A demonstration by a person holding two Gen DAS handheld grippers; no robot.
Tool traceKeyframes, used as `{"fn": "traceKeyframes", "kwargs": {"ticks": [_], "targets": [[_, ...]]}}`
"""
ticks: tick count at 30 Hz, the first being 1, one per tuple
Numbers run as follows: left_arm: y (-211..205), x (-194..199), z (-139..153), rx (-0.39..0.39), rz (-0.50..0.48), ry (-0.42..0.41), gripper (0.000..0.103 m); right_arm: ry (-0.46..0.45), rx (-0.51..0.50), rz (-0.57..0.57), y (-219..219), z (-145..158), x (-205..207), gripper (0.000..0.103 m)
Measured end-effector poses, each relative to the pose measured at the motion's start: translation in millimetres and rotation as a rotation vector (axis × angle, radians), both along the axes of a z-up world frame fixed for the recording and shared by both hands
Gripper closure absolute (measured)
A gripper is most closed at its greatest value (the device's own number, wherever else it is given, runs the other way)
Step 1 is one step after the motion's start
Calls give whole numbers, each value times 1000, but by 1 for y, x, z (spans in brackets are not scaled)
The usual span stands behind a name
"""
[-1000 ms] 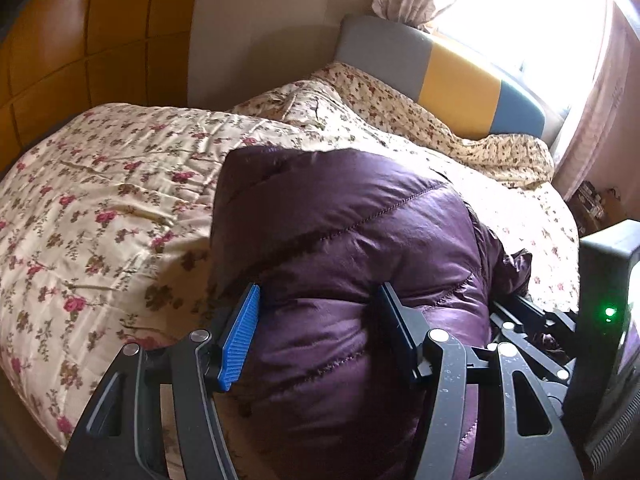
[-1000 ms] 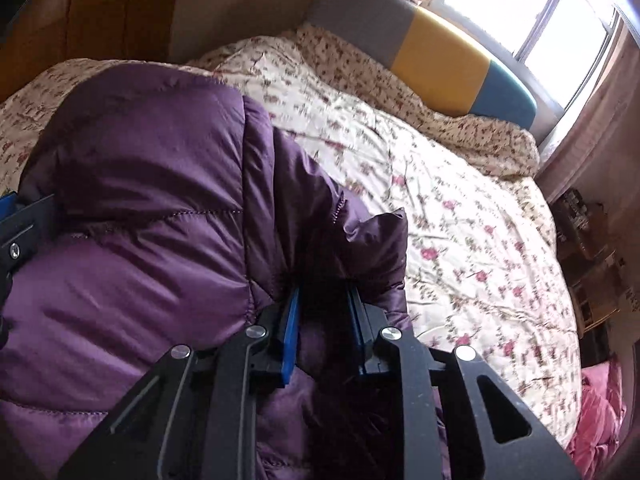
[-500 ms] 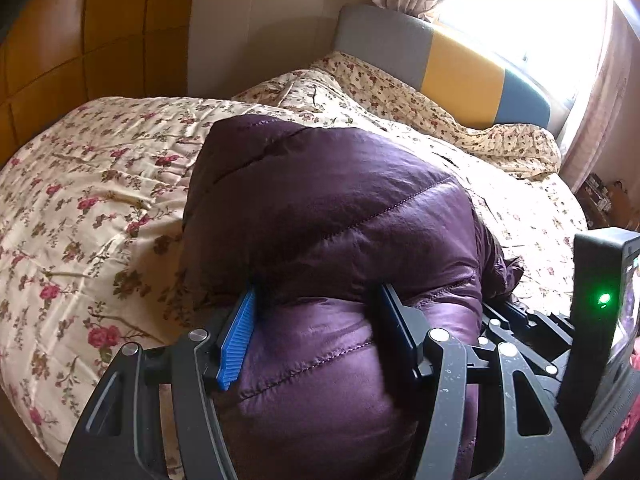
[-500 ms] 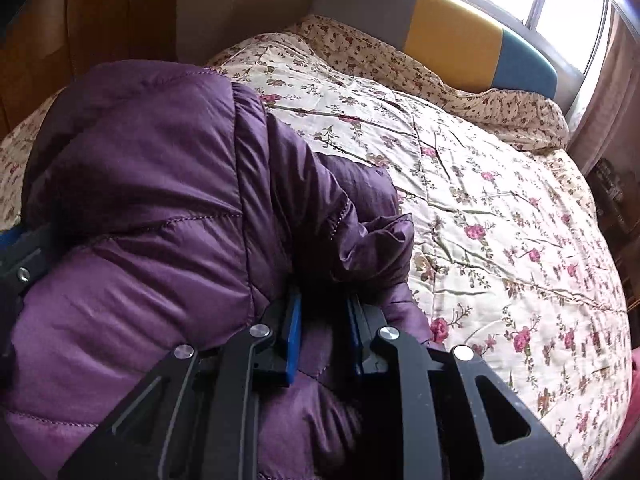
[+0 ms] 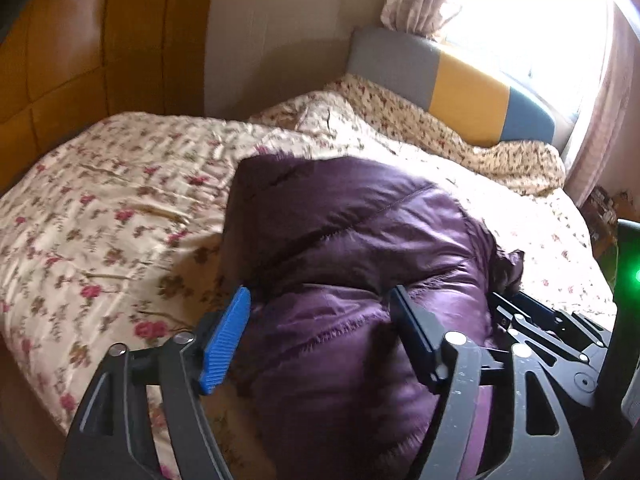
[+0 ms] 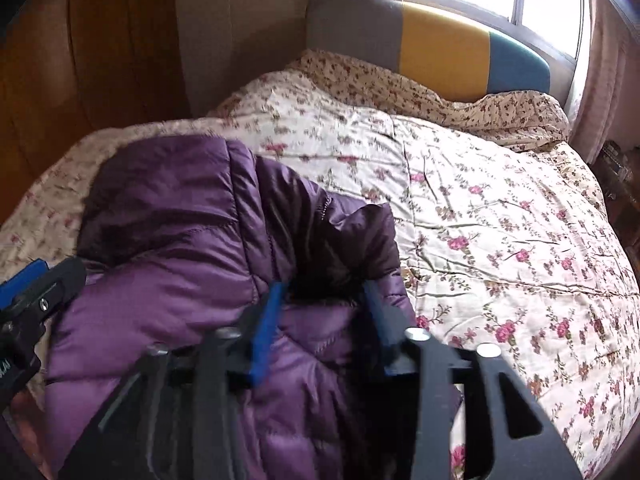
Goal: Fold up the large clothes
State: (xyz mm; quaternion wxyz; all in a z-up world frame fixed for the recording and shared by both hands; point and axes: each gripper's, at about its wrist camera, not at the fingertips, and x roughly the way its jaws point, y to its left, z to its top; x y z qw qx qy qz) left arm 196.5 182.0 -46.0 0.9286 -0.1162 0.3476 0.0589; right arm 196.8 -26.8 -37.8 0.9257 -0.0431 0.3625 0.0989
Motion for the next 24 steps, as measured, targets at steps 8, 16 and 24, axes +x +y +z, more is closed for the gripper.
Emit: {"fn": "traceKeyframes", "kwargs": {"ticks": [8, 16, 24], "targets": [[-10, -50, 24, -18, 19, -67, 23, -33, 6, 35, -6, 23, -50, 52], [-23, -84, 17, -46, 23, -58, 23, -49, 2, 69, -17, 27, -91, 52], [-38, -97, -2, -42, -7, -19, 23, -28, -36, 78, -22, 10, -106, 52]]}}
